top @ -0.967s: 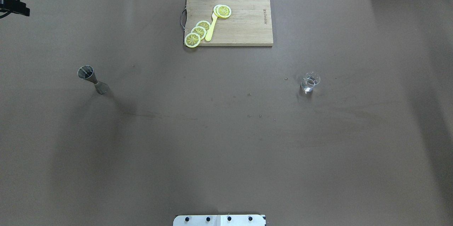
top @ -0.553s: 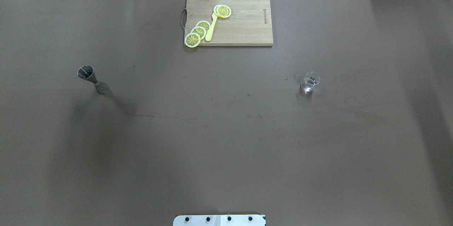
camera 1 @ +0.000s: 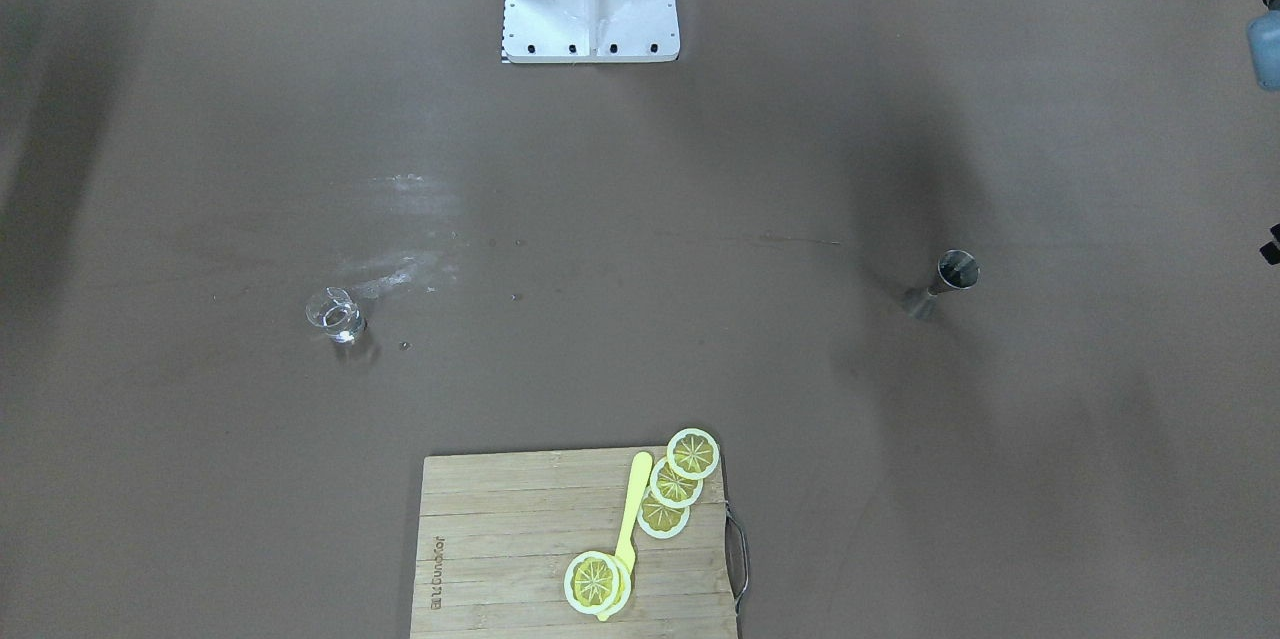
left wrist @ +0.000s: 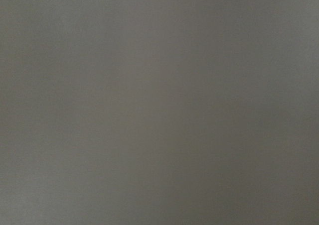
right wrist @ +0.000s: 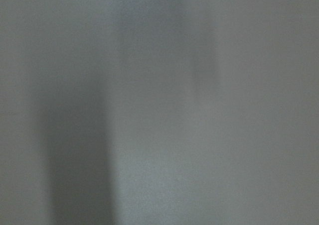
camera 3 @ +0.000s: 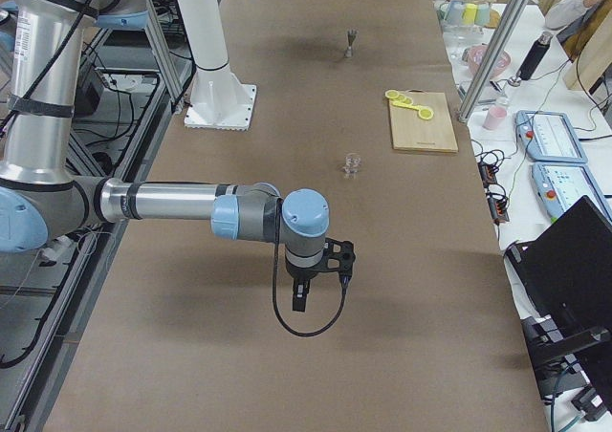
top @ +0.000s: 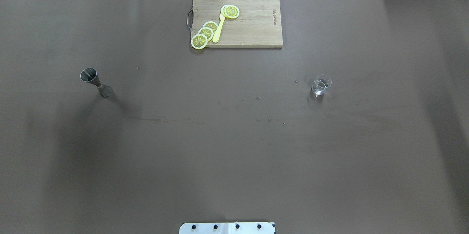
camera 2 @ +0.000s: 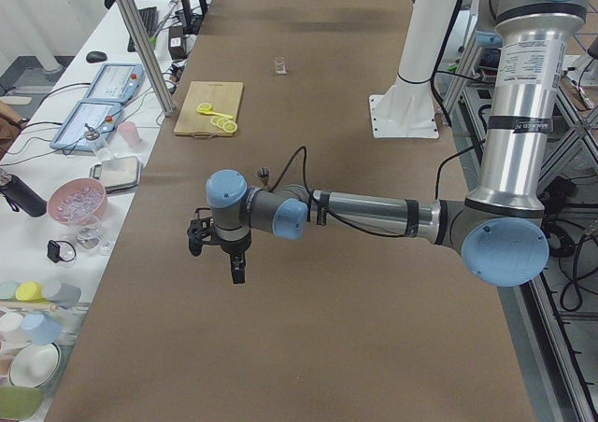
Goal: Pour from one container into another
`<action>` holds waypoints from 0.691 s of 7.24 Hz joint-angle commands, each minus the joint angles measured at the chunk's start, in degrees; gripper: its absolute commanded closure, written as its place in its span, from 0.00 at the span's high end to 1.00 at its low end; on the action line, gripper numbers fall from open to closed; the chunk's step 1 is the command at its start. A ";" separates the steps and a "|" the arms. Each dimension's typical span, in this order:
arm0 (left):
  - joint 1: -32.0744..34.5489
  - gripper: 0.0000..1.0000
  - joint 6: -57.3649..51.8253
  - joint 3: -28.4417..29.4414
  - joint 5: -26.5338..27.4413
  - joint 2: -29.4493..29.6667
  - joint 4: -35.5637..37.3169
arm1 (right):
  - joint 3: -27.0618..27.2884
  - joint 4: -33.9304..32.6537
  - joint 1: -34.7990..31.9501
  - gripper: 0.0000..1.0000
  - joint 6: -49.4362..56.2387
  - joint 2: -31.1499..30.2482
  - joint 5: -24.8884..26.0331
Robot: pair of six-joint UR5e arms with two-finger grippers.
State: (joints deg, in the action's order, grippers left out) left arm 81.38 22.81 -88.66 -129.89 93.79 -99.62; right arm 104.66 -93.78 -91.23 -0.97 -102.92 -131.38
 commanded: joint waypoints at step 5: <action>5.72 0.99 -7.51 0.42 -3.71 -0.36 0.91 | 0.28 0.00 -0.35 1.00 0.00 -0.09 -0.45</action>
State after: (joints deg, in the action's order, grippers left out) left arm 86.05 16.38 -88.15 -132.88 93.89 -99.42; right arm 104.88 -93.78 -91.45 -0.97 -102.97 -131.68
